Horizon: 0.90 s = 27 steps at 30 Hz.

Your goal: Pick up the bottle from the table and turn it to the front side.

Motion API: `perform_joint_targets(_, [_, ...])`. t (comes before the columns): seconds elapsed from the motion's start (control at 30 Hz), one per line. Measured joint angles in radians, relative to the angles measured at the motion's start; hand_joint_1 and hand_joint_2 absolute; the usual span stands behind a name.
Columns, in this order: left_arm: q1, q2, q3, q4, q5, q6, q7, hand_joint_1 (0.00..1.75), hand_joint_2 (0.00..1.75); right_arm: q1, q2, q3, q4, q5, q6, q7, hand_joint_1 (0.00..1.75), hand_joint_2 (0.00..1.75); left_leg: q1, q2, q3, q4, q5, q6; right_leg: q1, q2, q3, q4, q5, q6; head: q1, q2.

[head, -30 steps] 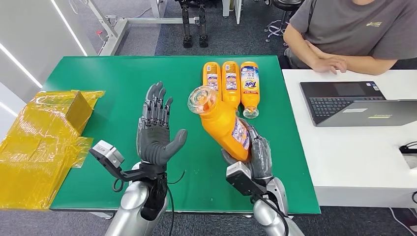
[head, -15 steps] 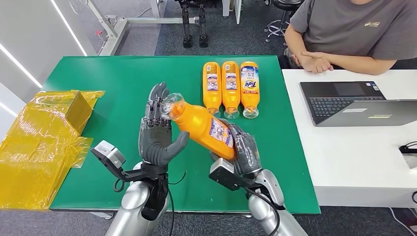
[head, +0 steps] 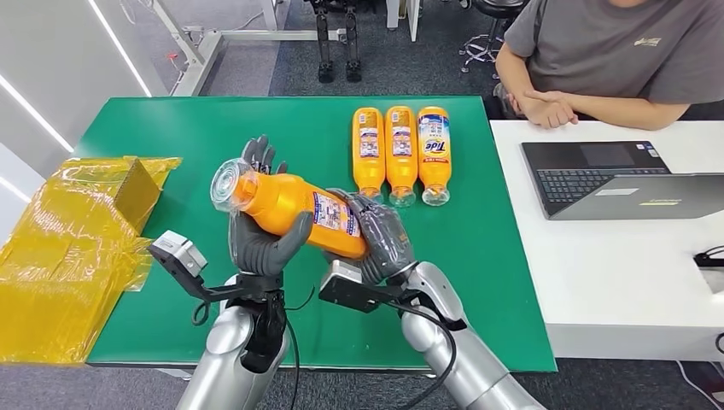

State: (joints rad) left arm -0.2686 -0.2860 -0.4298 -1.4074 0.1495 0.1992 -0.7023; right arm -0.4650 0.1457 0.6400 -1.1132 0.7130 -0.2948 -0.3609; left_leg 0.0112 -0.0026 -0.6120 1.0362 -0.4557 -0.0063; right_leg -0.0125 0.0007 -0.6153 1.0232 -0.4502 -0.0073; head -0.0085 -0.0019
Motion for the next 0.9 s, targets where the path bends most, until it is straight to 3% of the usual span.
perform_joint_targets(0.33, [0.028, 0.002, 0.020, 0.000, -0.003, 0.015, 0.000, 0.00, 1.75, -0.067, 0.014, 0.048, 0.109, -0.016, 0.048, -0.014, 1.75, 1.75, 0.000, 0.000, 0.000, 0.000, 0.000, 0.000, 0.000, 0.000, 0.000, 0.000, 0.000, 0.000, 0.000, 0.000])
perform_joint_targets(0.9, [0.043, 0.002, 0.058, -0.017, -0.011, 0.073, 0.000, 0.05, 1.75, -0.074, 0.014, 0.081, 0.160, -0.004, 0.097, 0.020, 1.75, 1.75, 0.000, 0.000, 0.000, 0.000, 0.000, 0.000, 0.000, 0.000, 0.000, 0.000, 0.000, 0.000, 0.000, 0.000])
